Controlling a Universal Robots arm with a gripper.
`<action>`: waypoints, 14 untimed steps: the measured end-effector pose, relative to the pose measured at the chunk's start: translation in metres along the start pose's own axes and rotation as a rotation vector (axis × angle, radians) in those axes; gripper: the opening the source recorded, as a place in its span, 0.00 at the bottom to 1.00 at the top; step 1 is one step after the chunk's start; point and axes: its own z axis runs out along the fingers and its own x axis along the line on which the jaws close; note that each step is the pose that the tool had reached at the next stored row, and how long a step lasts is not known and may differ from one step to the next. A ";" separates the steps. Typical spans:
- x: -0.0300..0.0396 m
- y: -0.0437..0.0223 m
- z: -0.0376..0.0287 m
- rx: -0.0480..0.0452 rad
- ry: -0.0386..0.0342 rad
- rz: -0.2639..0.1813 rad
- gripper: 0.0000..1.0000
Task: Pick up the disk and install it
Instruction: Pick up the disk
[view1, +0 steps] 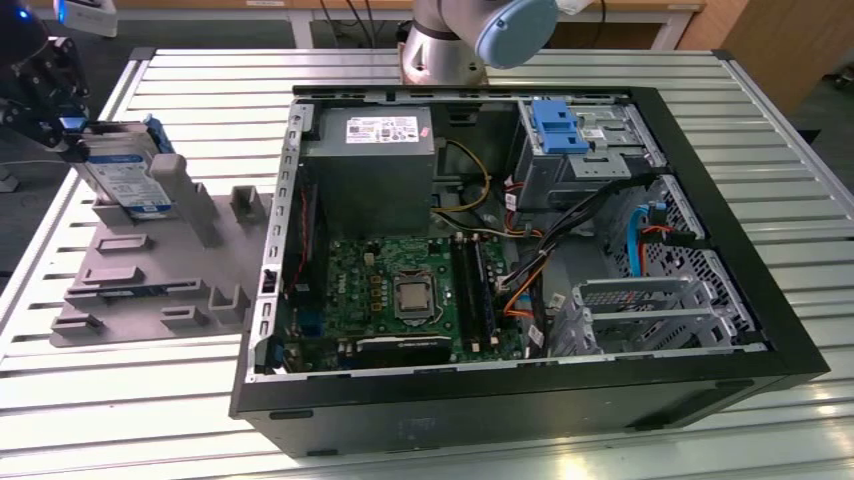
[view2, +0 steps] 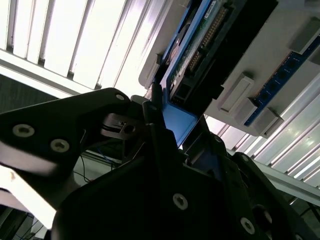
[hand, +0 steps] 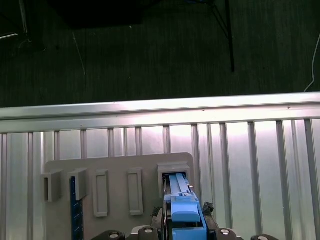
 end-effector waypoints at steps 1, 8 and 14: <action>0.0000 0.0000 0.0000 -0.0001 0.0000 0.000 0.40; 0.0000 0.0000 0.0002 0.0000 0.0001 0.000 0.42; -0.0001 0.0000 0.0018 0.0001 0.0002 0.000 0.48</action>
